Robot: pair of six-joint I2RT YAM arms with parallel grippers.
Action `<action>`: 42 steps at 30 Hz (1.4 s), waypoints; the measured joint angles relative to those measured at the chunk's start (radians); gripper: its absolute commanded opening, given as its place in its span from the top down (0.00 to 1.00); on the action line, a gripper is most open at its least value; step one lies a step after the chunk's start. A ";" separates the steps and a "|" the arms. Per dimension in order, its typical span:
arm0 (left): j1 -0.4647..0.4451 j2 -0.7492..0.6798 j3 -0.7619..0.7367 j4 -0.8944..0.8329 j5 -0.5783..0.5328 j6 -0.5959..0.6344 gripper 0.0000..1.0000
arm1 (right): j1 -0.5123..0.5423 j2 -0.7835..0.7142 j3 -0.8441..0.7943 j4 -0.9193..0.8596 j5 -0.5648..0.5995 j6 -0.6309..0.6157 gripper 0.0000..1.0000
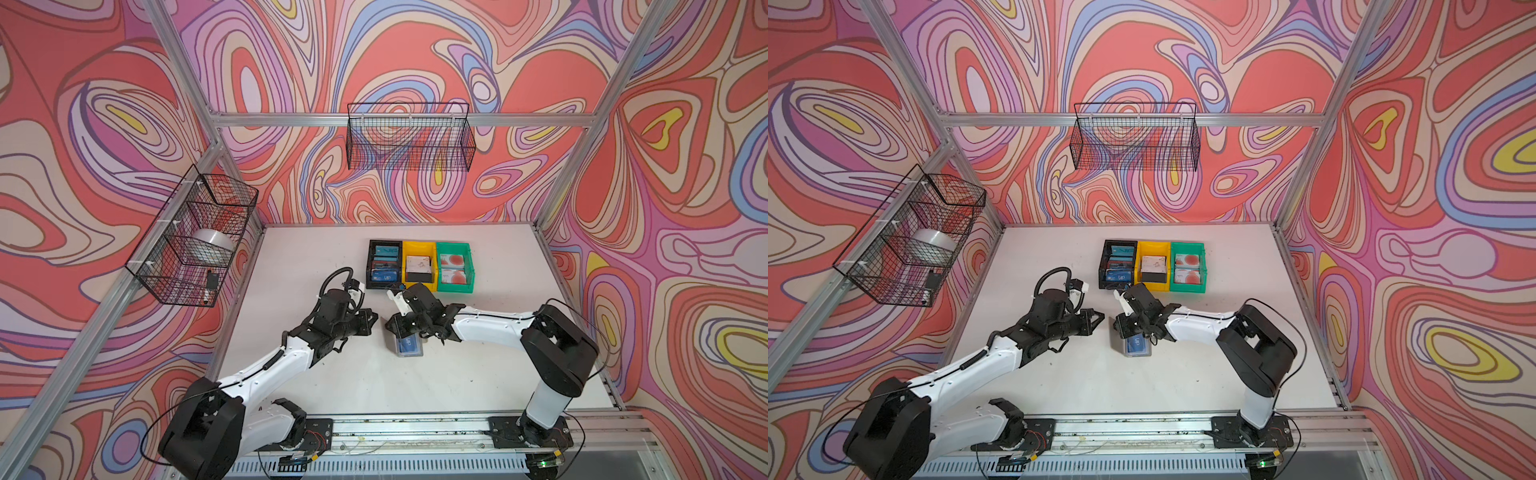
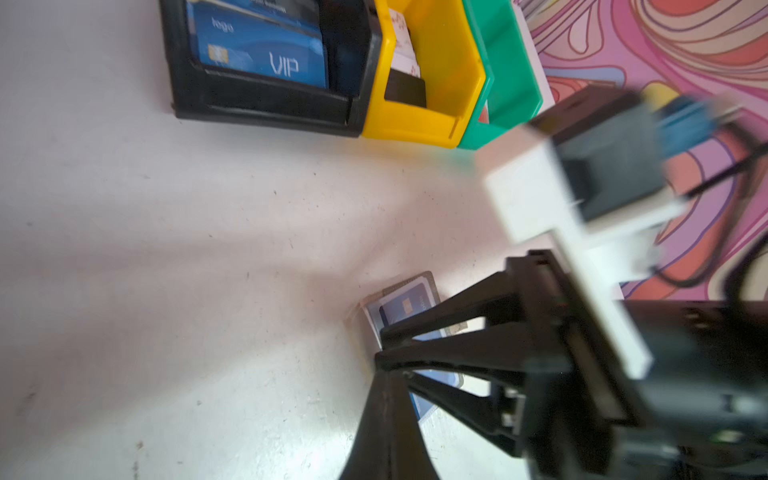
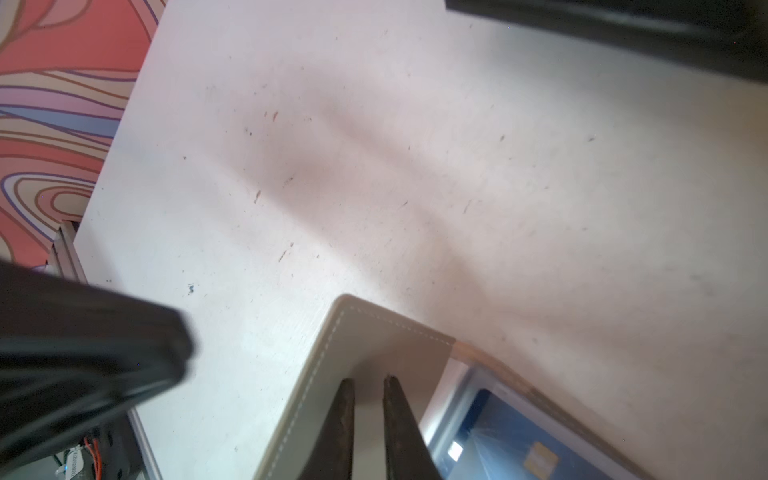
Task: Take the credit cards out of the card holder
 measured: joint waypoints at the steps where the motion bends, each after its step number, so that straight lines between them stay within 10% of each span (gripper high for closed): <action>1: 0.005 -0.018 0.006 -0.023 0.000 0.006 1.00 | 0.003 0.026 0.006 0.000 -0.002 0.004 0.83; 42: -0.021 0.317 -0.115 0.403 0.226 -0.219 0.87 | 0.007 -0.205 -0.188 -0.158 0.193 0.120 0.81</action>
